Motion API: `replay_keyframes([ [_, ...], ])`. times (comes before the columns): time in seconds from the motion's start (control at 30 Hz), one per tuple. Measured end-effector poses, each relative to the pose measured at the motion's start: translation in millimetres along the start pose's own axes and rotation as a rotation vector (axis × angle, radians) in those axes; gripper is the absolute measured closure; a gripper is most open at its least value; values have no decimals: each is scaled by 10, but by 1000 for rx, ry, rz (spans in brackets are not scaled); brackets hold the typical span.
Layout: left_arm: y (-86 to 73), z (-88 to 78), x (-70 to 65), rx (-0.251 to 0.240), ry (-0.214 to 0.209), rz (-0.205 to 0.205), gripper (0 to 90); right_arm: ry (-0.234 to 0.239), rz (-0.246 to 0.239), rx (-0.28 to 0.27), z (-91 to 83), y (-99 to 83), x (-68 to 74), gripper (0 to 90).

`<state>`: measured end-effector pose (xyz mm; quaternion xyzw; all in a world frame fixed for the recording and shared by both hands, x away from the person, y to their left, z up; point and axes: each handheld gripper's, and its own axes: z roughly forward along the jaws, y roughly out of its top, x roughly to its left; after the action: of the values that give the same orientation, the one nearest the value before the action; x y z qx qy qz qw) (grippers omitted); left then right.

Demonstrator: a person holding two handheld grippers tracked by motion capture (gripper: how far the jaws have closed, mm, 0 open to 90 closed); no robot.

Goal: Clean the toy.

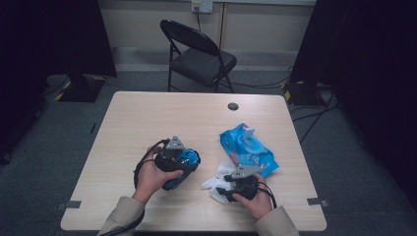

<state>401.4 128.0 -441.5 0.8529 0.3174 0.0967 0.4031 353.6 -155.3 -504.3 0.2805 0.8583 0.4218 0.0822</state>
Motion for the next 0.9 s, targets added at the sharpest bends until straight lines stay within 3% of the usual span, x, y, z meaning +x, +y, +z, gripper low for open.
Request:
replay_keyframes([
  [0.2,-21,-90,16,-23,-15,-2,248,-19,1,3,-87,47,-6,335],
  [0.33,-37,-133,31,-32,-19,-4,248,-26,11,-48,-209,95,-47,322],
  [0.37,-48,-156,33,-44,-25,-10,248,-52,24,-74,-281,109,-88,322],
  [0.5,-63,-179,46,-49,-32,-13,248,-54,26,-72,-288,92,-123,334],
  [0.53,-73,-186,52,-49,-32,-9,248,-51,9,-40,-224,74,-120,354],
  [0.67,-79,-201,38,-58,-43,-9,249,-37,-42,4,-108,53,-83,402],
  [0.9,-64,-219,10,-70,-52,5,250,-37,-104,4,-89,80,-29,454],
])
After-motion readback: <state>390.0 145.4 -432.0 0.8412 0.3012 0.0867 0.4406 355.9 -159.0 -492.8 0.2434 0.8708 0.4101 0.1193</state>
